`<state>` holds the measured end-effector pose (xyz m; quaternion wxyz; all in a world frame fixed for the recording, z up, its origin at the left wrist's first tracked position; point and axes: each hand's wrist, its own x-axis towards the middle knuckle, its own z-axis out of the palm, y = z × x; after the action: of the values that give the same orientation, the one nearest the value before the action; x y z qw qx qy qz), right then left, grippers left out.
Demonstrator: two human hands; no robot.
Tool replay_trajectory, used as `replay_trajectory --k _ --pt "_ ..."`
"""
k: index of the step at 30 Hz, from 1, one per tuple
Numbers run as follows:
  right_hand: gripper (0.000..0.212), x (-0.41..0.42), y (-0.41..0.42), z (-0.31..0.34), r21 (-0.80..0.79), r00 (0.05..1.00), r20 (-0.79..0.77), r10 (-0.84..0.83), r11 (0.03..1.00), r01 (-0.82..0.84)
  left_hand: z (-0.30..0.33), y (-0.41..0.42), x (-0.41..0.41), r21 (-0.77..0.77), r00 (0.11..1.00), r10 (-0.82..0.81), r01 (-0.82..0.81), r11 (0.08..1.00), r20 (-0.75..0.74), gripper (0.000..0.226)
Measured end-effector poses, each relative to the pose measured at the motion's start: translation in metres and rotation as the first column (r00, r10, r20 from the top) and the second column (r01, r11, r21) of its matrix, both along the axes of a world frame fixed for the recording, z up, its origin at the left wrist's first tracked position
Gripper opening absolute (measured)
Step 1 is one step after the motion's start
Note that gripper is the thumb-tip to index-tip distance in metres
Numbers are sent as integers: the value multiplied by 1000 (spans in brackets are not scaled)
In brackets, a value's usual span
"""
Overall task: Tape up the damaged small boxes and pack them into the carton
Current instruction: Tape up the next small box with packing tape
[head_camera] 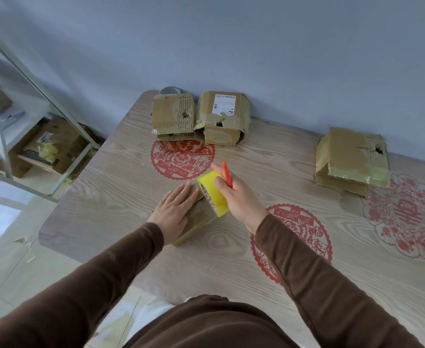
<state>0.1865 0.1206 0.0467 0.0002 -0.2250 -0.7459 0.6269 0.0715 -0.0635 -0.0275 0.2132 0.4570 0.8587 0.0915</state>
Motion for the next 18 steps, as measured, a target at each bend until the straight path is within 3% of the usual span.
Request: replay_trajectory --k 2,6,13,18 --pt "47 11 -2 -2 14 1000 -12 9 1000 -9 -5 0 9 36 997 53 -51 998 -53 79" --pt "57 35 -4 -13 4 999 9 45 999 -45 -9 11 13 -31 977 136 -143 989 -163 133" --pt "41 61 -13 -6 20 998 -24 -61 998 61 -17 14 12 -21 952 122 -133 991 -281 114" --pt "34 87 -17 -19 165 976 218 5 985 -42 -15 15 13 -13 948 111 -120 993 -298 103"
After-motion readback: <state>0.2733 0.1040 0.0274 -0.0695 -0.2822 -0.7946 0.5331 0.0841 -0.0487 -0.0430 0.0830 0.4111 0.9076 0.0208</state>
